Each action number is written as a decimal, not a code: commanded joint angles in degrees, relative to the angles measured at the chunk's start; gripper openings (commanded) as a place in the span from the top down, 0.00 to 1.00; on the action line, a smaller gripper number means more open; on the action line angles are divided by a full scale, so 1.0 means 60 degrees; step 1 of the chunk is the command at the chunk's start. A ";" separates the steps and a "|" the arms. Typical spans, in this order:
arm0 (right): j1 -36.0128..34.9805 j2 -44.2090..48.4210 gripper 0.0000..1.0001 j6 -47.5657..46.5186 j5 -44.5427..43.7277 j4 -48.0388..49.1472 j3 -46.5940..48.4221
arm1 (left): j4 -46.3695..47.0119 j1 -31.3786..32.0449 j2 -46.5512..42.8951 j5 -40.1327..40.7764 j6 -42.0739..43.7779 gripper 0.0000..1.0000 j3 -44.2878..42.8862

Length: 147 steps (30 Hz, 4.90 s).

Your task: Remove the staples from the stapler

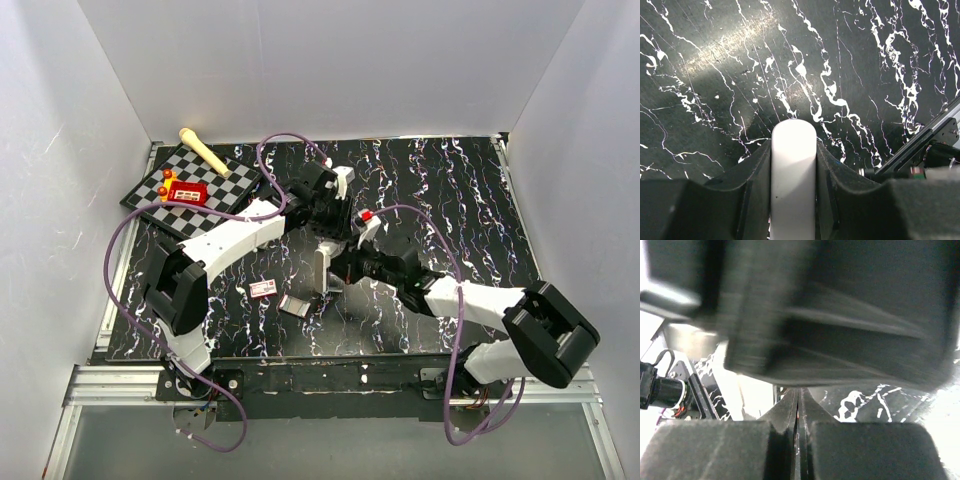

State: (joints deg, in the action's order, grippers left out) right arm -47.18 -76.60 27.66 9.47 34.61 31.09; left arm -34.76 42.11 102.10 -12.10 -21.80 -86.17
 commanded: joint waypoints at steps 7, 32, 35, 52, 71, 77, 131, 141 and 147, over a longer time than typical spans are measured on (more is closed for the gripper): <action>-0.0078 0.0419 0.99 -0.0628 -0.0337 -0.0056 0.0239 | 0.0418 -0.0031 -0.0772 -0.0196 0.0059 1.00 0.0050; -0.0062 0.3726 0.99 -0.1344 -0.2490 -0.4711 0.0837 | 0.1046 -0.0016 -0.3202 -0.1837 0.0397 1.00 0.0591; -0.0120 0.4429 0.99 -0.1139 -0.1655 -0.5474 0.0941 | 0.1720 -0.0031 -0.3861 -0.1618 0.0046 1.00 0.1001; -0.2653 0.4550 0.99 -0.1387 0.1044 -0.6150 0.2346 | 0.3304 -0.0016 -0.5401 -0.0151 -0.1214 1.00 0.2116; -0.3211 0.3376 0.99 -0.2207 -0.5357 -0.5959 0.3256 | 0.2967 -0.0016 -0.5899 -0.0883 -0.1698 1.00 0.2335; -0.3211 0.3771 0.99 -0.2486 -0.5725 -0.6149 0.3256 | 0.2835 -0.0016 -0.6045 -0.1192 -0.1640 1.00 0.2511; -0.2743 0.4740 0.99 -0.4082 -0.1098 -0.6516 0.5979 | 0.5370 0.0789 -0.5006 -0.9437 -0.0264 0.88 0.3127; -0.1762 0.3845 0.99 -0.3980 0.0252 -0.6237 0.6538 | 0.4053 0.1434 -0.4361 -0.9763 0.1098 0.87 0.2644; -0.1381 0.4533 0.99 -0.3834 -0.0172 -0.6398 0.5630 | 0.3436 0.1434 -0.4317 -0.8606 0.1641 1.00 0.2336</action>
State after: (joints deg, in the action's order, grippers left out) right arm -57.06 -48.45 4.73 11.16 -28.10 66.52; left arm -7.90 43.05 74.04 -63.90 -15.11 -71.22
